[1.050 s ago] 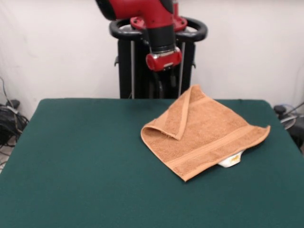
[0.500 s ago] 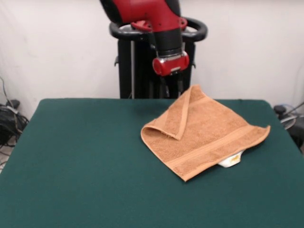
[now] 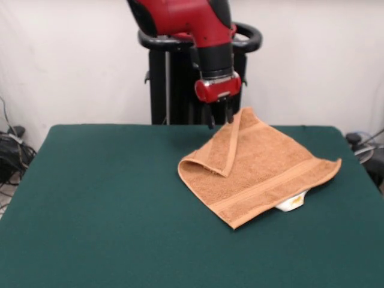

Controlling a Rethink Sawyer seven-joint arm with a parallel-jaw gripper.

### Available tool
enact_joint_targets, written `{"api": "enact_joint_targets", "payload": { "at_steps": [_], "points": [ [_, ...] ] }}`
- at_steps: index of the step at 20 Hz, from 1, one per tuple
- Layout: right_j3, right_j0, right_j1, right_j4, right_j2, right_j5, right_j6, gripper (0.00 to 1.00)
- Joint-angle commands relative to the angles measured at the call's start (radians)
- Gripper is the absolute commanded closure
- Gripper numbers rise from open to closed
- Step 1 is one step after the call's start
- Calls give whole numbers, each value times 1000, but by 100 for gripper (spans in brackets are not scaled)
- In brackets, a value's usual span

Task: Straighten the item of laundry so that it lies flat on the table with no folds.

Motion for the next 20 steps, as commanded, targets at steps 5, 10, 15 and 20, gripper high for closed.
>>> {"api": "enact_joint_targets", "payload": {
  "at_steps": [5,10,15,20],
  "points": [
    [-169,56,70,98,22,-102,176,0],
    [-199,69,102,112,20,-122,172,0],
    [-231,101,138,145,-9,-207,146,0],
    [-233,109,136,151,-19,-237,143,0]
  ]
}}
